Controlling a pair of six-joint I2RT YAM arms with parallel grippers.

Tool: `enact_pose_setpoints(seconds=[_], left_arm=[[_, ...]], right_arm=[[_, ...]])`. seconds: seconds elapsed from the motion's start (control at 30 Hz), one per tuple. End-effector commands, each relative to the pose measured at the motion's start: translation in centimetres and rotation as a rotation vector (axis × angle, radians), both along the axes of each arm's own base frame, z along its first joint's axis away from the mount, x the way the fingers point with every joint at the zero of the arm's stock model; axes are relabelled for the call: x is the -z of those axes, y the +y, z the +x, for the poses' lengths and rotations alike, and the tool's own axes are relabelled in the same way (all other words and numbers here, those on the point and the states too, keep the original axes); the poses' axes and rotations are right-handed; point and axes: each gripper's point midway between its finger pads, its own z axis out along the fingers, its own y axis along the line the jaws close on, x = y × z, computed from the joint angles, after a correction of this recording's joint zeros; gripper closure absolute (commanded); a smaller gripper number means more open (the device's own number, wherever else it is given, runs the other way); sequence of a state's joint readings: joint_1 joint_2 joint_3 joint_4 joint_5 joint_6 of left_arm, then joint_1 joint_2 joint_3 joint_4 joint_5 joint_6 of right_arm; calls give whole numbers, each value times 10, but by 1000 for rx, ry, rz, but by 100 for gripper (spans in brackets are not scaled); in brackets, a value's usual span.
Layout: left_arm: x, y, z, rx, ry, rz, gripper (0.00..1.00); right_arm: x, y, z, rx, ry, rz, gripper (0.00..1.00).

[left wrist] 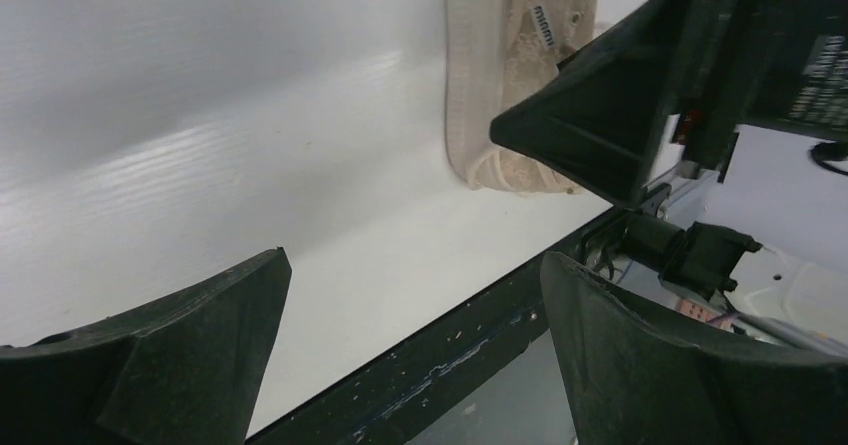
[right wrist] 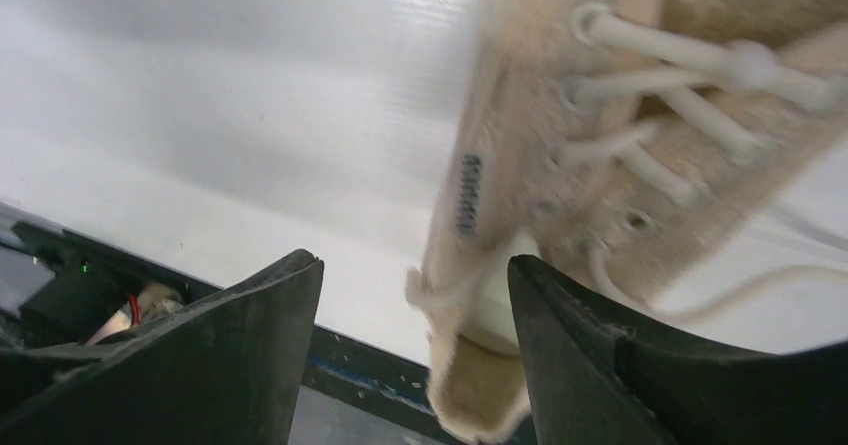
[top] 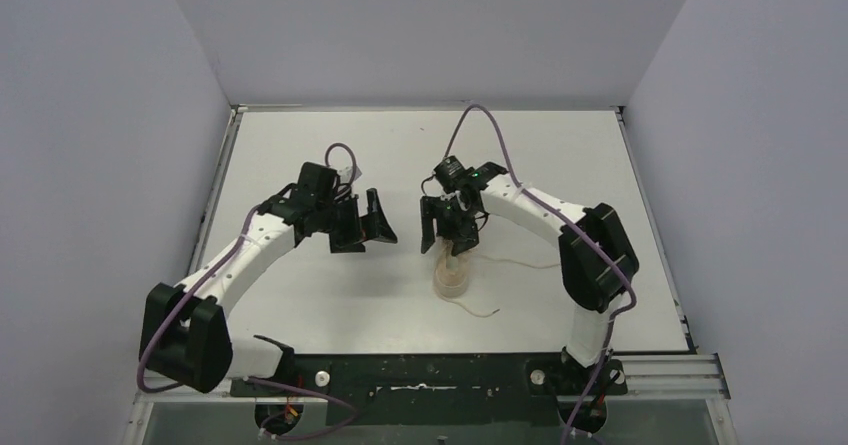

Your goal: Tie the shoes

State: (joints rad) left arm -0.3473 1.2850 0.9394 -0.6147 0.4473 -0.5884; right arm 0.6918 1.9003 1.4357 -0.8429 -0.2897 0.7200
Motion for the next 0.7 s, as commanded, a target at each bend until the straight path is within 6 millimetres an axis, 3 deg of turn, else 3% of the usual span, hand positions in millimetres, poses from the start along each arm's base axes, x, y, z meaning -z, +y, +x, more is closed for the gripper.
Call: enact_pose_setpoints(seconds=[0.0,0.07,0.17,0.3,0.33,0.4,0.67], left_arm=[[-20,-57,20,195,-126,-111,6],[-12,-78,19,276,-118,-120,11],[-1,-102,23,333,-119,-191,21],[15,-114,31,383,-133,-225,37],[19,-116,30,404,-134,-237,39],[23,-124,25,454,-154,-294,42],[37,-137,12,540,-290,-377,59]], right_arm=[[-61,-47,5,-114,-141,100,29],[-70,-80,6,-85,-175,100,28],[-65,-138,13,68,-160,83,25],[-47,-210,26,391,-87,105,27],[-41,-219,25,448,-57,89,27],[-27,-232,24,546,18,52,28],[-1,-237,18,771,134,-4,33]])
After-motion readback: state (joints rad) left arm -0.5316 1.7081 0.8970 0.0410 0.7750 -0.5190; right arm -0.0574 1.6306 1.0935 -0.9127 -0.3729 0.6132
